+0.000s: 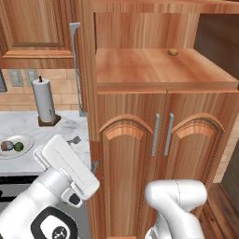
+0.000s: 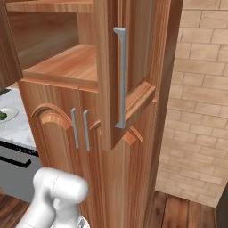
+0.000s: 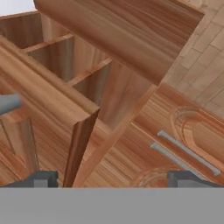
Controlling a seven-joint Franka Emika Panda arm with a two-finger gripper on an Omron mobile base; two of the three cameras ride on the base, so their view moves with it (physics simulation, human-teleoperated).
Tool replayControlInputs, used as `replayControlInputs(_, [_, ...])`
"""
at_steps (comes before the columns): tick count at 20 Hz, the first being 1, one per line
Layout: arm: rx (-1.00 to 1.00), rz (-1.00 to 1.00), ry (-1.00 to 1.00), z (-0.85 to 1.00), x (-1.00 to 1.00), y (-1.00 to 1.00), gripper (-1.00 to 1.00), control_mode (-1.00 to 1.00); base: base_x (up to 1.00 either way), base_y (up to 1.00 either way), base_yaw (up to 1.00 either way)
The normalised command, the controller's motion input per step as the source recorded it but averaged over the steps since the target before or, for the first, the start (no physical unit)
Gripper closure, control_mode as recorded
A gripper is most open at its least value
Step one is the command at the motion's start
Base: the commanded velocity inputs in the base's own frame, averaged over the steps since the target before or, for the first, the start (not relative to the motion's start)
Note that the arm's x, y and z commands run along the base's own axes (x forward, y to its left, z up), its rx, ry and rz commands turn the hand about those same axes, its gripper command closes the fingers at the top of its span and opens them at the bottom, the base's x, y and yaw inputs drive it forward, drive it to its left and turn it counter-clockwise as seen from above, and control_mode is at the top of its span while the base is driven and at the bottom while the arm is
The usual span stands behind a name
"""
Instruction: Pick the avocado and bread from the counter and place them on the plate. Then pick the jam from the cabinet and place it next to the plate. Lastly close the cabinet door.
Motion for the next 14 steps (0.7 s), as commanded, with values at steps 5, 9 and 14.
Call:
replayControlInputs(5, [-0.07,-0.12,0.00,-0.11,0.44,0.52,-1.00,-1.00,0.00,0.00,0.00])
replayControlInputs(9, [-0.07,-0.12,0.00,-0.20,0.46,0.54,-1.00,-1.00,0.00,0.00,0.00])
replayControlInputs(14, [-0.08,-0.10,0.00,-0.18,0.48,0.45,-1.00,-1.00,0.00,0.00,0.00])
